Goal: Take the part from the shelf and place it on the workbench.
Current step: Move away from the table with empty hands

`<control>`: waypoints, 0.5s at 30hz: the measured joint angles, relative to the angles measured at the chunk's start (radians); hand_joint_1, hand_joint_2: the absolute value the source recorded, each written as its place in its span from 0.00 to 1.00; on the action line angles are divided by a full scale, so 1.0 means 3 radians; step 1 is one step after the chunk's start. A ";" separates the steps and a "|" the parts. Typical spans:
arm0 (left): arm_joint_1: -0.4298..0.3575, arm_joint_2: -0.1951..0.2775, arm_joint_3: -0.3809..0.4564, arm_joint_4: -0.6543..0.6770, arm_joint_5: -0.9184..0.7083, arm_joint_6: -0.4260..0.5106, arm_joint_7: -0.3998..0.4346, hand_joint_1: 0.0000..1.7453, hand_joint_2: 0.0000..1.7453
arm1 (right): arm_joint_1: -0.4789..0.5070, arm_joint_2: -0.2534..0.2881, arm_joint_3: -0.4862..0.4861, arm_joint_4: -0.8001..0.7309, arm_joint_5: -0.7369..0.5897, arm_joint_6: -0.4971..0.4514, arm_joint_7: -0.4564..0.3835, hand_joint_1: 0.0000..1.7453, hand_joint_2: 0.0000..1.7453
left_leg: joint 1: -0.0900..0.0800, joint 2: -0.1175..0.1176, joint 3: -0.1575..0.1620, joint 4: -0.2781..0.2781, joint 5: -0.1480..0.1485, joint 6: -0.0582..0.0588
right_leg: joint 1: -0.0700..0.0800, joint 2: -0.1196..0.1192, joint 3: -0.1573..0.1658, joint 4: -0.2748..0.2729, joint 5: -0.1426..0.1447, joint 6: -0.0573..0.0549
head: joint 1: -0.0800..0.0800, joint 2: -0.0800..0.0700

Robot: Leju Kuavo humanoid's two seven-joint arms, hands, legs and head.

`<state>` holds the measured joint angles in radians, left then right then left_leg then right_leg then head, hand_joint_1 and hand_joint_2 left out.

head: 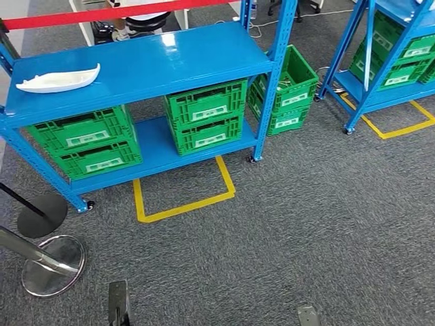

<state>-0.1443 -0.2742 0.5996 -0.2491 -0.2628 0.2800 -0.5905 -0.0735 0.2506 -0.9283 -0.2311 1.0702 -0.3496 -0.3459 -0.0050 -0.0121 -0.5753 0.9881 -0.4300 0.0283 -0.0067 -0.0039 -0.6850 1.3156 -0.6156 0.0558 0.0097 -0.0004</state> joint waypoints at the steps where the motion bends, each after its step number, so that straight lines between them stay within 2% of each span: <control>1: -0.0004 -0.0007 0.0006 0.0000 0.0015 0.0013 0.0007 0.00 0.00 | -0.0008 0.0000 0.0023 0.0001 0.0021 0.0004 0.0013 0.00 0.00 | 0.0003 -0.0029 0.0019 0.0001 -0.0013 -0.0004 | -0.0004 0.0001 -0.0032 -0.0021 0.0086 0.0006 | 0.0000 0.0000; 2: -0.0007 -0.0014 0.0012 0.0000 0.0026 0.0024 0.0011 0.00 0.00 | -0.0017 0.0000 0.0044 0.0002 0.0039 0.0008 0.0020 0.00 0.00 | 0.0008 -0.0055 0.0043 0.0003 -0.0030 -0.0014 | -0.0011 0.0005 0.0004 -0.0175 0.0232 0.0011 | 0.0000 0.0000; 3: -0.0012 -0.0021 0.0020 0.0000 0.0039 0.0035 0.0012 0.00 0.00 | -0.0027 0.0000 0.0066 0.0003 0.0056 0.0011 0.0025 0.00 0.00 | 0.0014 -0.0079 0.0066 0.0006 -0.0049 -0.0031 | -0.0023 0.0021 0.0080 -0.0406 0.0393 0.0020 | 0.0002 0.0000; 4: -0.0020 -0.0028 0.0030 0.0000 0.0051 0.0048 0.0013 0.00 0.00 | -0.0039 0.0002 0.0086 0.0008 0.0071 0.0013 0.0030 0.00 0.00 | 0.0013 -0.0101 0.0081 0.0018 -0.0071 -0.0051 | -0.0034 0.0050 0.0169 -0.0634 0.0502 0.0027 | 0.0008 0.0000; 5: -0.0031 -0.0033 0.0038 0.0000 0.0059 0.0058 0.0012 0.00 0.00 | -0.0054 0.0003 0.0106 0.0012 0.0084 0.0015 0.0035 0.00 0.00 | 0.0011 -0.0118 0.0086 0.0027 -0.0086 -0.0072 | -0.0042 0.0078 0.0243 -0.0801 0.0562 0.0019 | 0.0011 0.0000; 6: -0.0039 -0.0037 0.0045 0.0000 0.0067 0.0066 0.0012 0.00 0.00 | -0.0067 0.0005 0.0125 0.0017 0.0096 0.0016 0.0039 0.00 0.00 | 0.0007 -0.0133 0.0083 0.0034 -0.0094 -0.0091 | -0.0045 0.0100 0.0283 -0.0888 0.0571 0.0006 | 0.0014 0.0000; 8: -0.0044 -0.0042 0.0054 0.0000 0.0079 0.0072 0.0011 0.00 0.00 | -0.0085 0.0006 0.0151 0.0024 0.0109 0.0017 0.0044 0.00 0.00 | 0.0009 -0.0151 0.0073 0.0032 -0.0096 -0.0119 | -0.0039 0.0103 0.0301 -0.0907 0.0542 -0.0047 | 0.0008 0.0000; 10: -0.0044 -0.0047 0.0060 0.0000 0.0093 0.0073 0.0010 0.00 0.00 | -0.0091 0.0008 0.0171 0.0025 0.0115 0.0021 0.0042 0.00 0.00 | 0.0014 -0.0118 0.0050 0.0087 -0.0142 -0.0149 | -0.0041 0.0086 0.0315 -0.0918 0.0535 -0.0094 | -0.0005 0.0000; 12: -0.0055 -0.0051 0.0062 0.0000 0.0105 0.0074 0.0008 0.00 0.00 | -0.0094 0.0011 0.0186 0.0027 0.0116 0.0028 0.0039 0.00 0.00 | 0.0014 -0.0047 -0.0108 0.0391 -0.0292 -0.0180 | -0.0044 0.0057 0.0336 -0.0929 0.0522 -0.0134 | -0.0029 0.0000; 14: -0.0057 -0.0052 0.0063 0.0000 0.0110 0.0074 0.0006 0.00 0.00 | -0.0092 0.0012 0.0194 0.0029 0.0110 0.0031 0.0035 0.00 0.00 | 0.0016 -0.0011 -0.0374 0.0836 -0.0443 -0.0197 | -0.0040 0.0023 0.0351 -0.0931 0.0500 -0.0156 | -0.0042 0.0000; 15: -0.0051 -0.0051 0.0063 0.0000 0.0111 0.0073 0.0004 0.00 0.00 | -0.0089 0.0013 0.0196 0.0029 0.0102 0.0031 0.0031 0.00 0.00 | 0.0016 -0.0006 -0.0468 0.0965 -0.0446 -0.0197 | -0.0039 0.0009 0.0363 -0.0930 0.0487 -0.0160 | -0.0043 0.0000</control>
<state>-0.1596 -0.2895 0.6184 -0.2491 -0.2296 0.3018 -0.5894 -0.1001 0.2544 -0.8696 -0.2224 1.1009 -0.3403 -0.3368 -0.0002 -0.0138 -0.7156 1.2776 -0.5639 -0.0309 -0.0184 -0.0013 -0.5760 1.0365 -0.4694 0.0077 -0.0032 -0.0004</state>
